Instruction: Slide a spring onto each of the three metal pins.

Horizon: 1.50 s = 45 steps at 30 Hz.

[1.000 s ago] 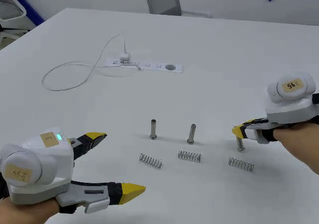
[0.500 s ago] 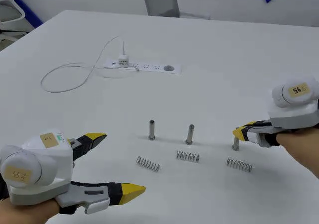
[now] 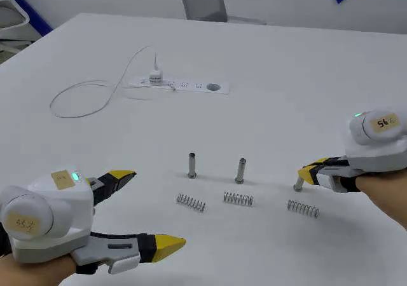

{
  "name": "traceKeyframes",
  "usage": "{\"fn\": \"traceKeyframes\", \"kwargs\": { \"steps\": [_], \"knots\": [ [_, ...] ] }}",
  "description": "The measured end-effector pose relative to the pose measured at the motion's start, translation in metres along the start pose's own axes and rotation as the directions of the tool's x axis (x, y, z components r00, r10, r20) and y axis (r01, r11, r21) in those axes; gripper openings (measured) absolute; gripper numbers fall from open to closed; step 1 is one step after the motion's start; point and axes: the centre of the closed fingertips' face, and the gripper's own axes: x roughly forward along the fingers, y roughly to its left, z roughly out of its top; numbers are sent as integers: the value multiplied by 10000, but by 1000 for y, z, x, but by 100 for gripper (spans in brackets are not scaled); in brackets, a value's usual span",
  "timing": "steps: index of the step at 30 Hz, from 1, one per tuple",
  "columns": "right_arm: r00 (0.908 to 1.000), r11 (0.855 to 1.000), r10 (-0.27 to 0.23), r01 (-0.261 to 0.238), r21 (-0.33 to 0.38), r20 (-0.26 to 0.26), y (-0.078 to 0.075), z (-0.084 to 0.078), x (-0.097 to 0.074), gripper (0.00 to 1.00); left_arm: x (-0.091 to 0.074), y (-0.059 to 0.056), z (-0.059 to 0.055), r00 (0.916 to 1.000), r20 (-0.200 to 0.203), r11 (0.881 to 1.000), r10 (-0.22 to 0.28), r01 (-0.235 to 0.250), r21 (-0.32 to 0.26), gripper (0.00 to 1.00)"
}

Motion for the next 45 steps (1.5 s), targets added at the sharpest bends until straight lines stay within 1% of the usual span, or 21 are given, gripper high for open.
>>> {"fn": "traceKeyframes", "kwargs": {
  "steps": [5, 11, 15, 18, 20, 26, 32, 34, 40, 45],
  "knots": [
    [9999, 9999, 34, -32, -116, 148, 0, 4, -4, 12, 0, 0, 0, 10000, -8, 10000, 5, -5, -2, 90],
    [9994, 9996, -1, 11, -287, 360, -5, 2, -17, 15, -1, -1, 1, 10000, 7, 10000, 3, -3, 15, 90],
    [9989, 9973, 322, -299, -674, 337, -4, -4, -25, 15, -1, -1, 1, 10000, -8, 10000, -2, 2, 33, 90],
    [9981, 9956, 565, -544, -767, 256, -5, -11, -29, 16, -1, -1, 2, 10000, 5, 10000, -7, 7, 50, 90],
    [9962, 9933, 840, -819, -816, 225, -2, -15, -31, 16, 0, -1, 3, 10000, 17, 10000, -13, 13, 62, 90],
    [9894, 9809, 1447, -1454, -1294, -146, 10, -31, -35, 17, 0, -4, 4, 10000, -5, 9999, -80, 80, 121, 90],
    [9798, 9657, 1963, -2000, -1654, -385, 19, -40, -36, 18, -1, -3, 4, 10000, -20, 9999, -62, 62, 137, 90],
    [9778, 9616, 2037, -2092, -1778, -487, 20, -43, -34, 18, -2, -3, 4, 10000, -45, 9999, -54, 54, 158, 90],
    [9682, 9493, 2347, -2476, -1939, -871, 23, -57, -26, 18, -3, -3, 4, 10000, -54, 9999, -5, 6, 145, 90],
    [9638, 9412, 2441, -2621, -2132, -1073, 24, -63, -22, 18, -4, -3, 2, 9999, -102, 9999, 40, -39, 119, 90]
  ]
}}
